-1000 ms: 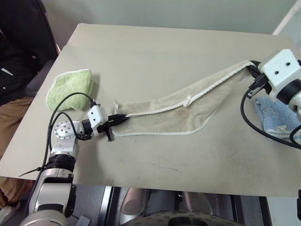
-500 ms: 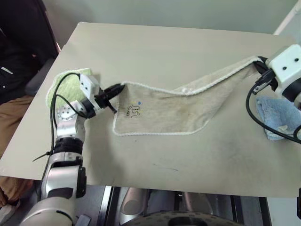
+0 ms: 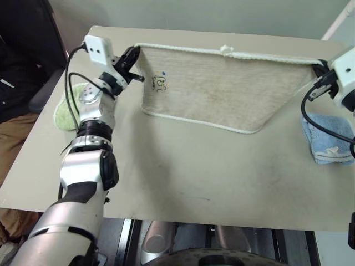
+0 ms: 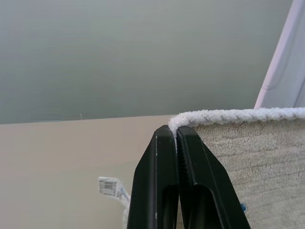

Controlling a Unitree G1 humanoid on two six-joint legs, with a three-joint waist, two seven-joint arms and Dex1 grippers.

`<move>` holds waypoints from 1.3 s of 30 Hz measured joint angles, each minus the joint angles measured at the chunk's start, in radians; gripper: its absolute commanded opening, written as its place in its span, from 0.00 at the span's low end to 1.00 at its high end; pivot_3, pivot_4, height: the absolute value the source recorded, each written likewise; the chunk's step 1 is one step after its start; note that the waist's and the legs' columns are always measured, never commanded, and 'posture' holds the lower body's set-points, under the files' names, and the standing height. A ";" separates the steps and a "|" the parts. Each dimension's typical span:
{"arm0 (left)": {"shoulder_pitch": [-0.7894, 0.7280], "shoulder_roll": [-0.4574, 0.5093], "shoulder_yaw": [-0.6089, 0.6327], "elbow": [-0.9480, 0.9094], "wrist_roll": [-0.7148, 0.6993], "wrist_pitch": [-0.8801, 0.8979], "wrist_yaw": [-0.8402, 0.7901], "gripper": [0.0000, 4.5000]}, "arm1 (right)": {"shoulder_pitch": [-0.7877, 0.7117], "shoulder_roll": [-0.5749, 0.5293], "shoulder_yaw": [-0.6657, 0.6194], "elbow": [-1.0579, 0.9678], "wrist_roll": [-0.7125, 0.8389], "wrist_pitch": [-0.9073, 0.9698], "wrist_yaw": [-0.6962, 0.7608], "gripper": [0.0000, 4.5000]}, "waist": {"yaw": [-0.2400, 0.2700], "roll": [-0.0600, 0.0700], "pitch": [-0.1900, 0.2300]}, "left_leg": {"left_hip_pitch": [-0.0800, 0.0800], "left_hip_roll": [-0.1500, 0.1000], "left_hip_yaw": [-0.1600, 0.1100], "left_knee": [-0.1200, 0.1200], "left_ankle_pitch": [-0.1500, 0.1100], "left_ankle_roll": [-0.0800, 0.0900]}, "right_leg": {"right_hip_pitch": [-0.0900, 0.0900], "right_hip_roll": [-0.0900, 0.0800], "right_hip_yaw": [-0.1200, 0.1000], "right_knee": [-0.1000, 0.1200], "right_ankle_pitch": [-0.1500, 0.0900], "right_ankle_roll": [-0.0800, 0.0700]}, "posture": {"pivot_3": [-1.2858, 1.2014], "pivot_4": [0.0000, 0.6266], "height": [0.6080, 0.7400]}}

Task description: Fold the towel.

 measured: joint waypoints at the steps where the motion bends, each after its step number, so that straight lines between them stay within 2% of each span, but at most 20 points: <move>1: -0.026 -0.004 -0.001 0.018 0.011 -0.007 0.019 0.01 | -0.021 -0.002 0.006 0.028 -0.007 -0.013 0.000 0.00 | 0.000 0.000 0.000 | -0.002 0.000 0.000 0.000 0.001 0.001 | -0.001 0.000 0.000 -0.001 0.001 0.001 | 0.52 0.24 1.00; 5: -0.157 -0.003 0.000 0.082 0.064 -0.016 0.138 0.01 | -0.179 -0.005 0.067 0.205 -0.048 -0.103 -0.003 0.00 | -0.002 0.001 0.001 | -0.006 0.000 0.000 -0.001 0.002 0.002 | -0.004 0.000 0.000 -0.008 0.006 0.001 | 0.52 0.24 1.00; 10: -0.240 0.009 0.039 0.124 0.071 0.039 0.242 0.01 | -0.340 -0.005 0.135 0.334 -0.105 -0.205 -0.015 0.00 | -0.004 0.001 0.001 | -0.008 0.001 0.002 -0.004 0.001 0.003 | -0.006 -0.001 0.000 -0.012 0.008 0.001 | 0.52 0.24 1.00; 15: -0.272 0.034 0.050 0.129 0.095 0.039 0.243 0.01 | -0.357 -0.007 0.147 0.363 -0.123 -0.263 -0.033 0.00 | 0.000 0.001 0.001 | -0.011 0.000 0.003 -0.004 0.002 0.000 | -0.007 -0.001 -0.002 -0.013 0.006 0.001 | 0.52 0.24 1.00; 22: -0.188 0.083 0.009 0.127 0.154 0.047 0.061 0.01 | -0.042 -0.052 0.071 0.109 -0.045 -0.179 0.069 0.00 | 0.014 0.002 0.001 | -0.017 0.000 0.005 0.000 0.000 -0.004 | -0.012 -0.004 -0.001 -0.013 0.002 0.003 | 0.52 0.24 1.00; 25: -0.142 0.094 -0.013 0.126 0.166 0.089 -0.041 0.01 | 0.064 -0.069 0.004 -0.027 -0.001 -0.084 0.101 0.00 | 0.013 0.002 0.001 | -0.028 0.001 0.006 0.009 -0.001 -0.004 | -0.021 -0.003 -0.001 -0.010 0.002 0.003 | 0.52 0.24 1.00; 28: -0.115 0.130 -0.045 0.096 0.175 0.171 -0.181 0.01 | 0.149 -0.096 -0.068 -0.135 0.037 -0.017 0.135 0.00 | 0.014 0.002 0.001 | -0.030 0.001 0.005 0.015 -0.002 -0.004 | -0.021 -0.003 -0.001 -0.009 0.004 0.004 | 0.52 0.24 1.00; 32: -0.080 0.179 -0.087 -0.001 0.176 0.318 -0.339 0.01 | 0.245 -0.111 -0.135 -0.218 0.080 0.047 0.182 0.00 | 0.012 0.002 0.001 | -0.026 0.000 0.006 0.016 -0.003 -0.002 | -0.016 -0.002 -0.001 -0.009 0.007 0.004 | 0.52 0.24 1.00; 35: 0.000 0.236 -0.150 -0.126 0.193 0.430 -0.444 0.01 | 0.316 -0.111 -0.174 -0.296 0.146 0.104 0.232 0.00 | 0.010 0.002 0.001 | -0.021 0.000 0.006 0.016 -0.002 -0.001 | -0.012 -0.002 0.000 -0.009 0.009 0.004 | 0.52 0.24 1.00; 39: 0.204 0.321 -0.227 -0.347 0.192 0.599 -0.617 0.01 | 0.551 -0.127 -0.260 -0.435 0.242 0.155 0.393 0.00 | 0.010 0.000 0.000 | -0.018 0.000 0.005 0.017 -0.002 0.002 | -0.009 0.000 -0.001 -0.006 0.004 -0.006 | 0.52 0.24 1.00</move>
